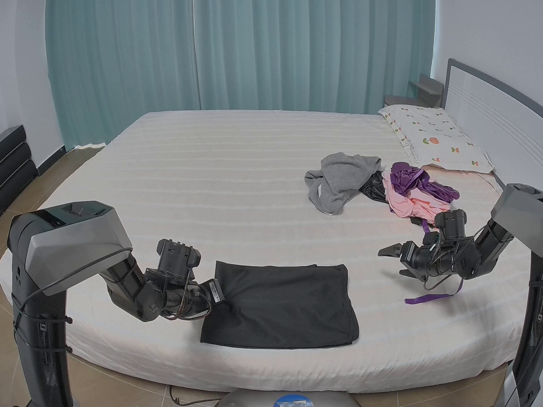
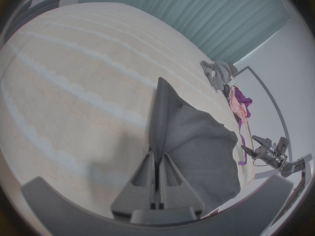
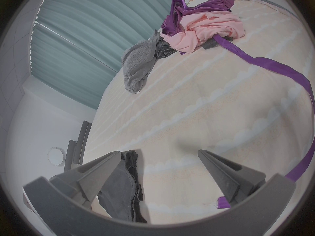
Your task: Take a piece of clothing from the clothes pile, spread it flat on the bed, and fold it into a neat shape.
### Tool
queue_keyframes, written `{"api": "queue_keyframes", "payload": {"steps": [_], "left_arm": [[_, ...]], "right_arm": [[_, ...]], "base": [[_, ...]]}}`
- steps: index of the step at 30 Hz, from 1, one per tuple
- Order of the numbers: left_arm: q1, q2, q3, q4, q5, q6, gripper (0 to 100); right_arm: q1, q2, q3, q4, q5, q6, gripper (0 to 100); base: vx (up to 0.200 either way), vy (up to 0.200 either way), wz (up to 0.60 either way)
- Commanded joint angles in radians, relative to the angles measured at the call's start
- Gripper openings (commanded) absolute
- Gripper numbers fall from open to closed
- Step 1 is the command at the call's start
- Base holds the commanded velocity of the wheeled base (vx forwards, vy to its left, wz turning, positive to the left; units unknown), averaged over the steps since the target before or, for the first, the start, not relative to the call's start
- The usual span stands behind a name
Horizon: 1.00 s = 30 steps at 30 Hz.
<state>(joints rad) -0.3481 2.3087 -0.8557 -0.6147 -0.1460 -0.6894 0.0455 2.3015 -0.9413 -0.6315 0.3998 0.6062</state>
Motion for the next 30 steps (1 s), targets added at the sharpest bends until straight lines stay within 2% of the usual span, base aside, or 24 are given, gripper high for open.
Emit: {"api": "queue_keyframes", "payload": {"steps": [1, 30], "left_arm": [[0.000, -0.011, 0.004, 0.000, 0.000, -0.001, 0], [0.034, -0.035, 0.038, -0.004, 0.002, 0.002, 0]], "right_arm": [[-0.001, -0.001, 0.001, -0.001, 0.001, 0.000, 100], [0.005, -0.004, 0.009, -0.001, 0.001, 0.001, 100]], "base": [[0.000, 0.200, 0.00], [0.000, 0.200, 0.00]]}}
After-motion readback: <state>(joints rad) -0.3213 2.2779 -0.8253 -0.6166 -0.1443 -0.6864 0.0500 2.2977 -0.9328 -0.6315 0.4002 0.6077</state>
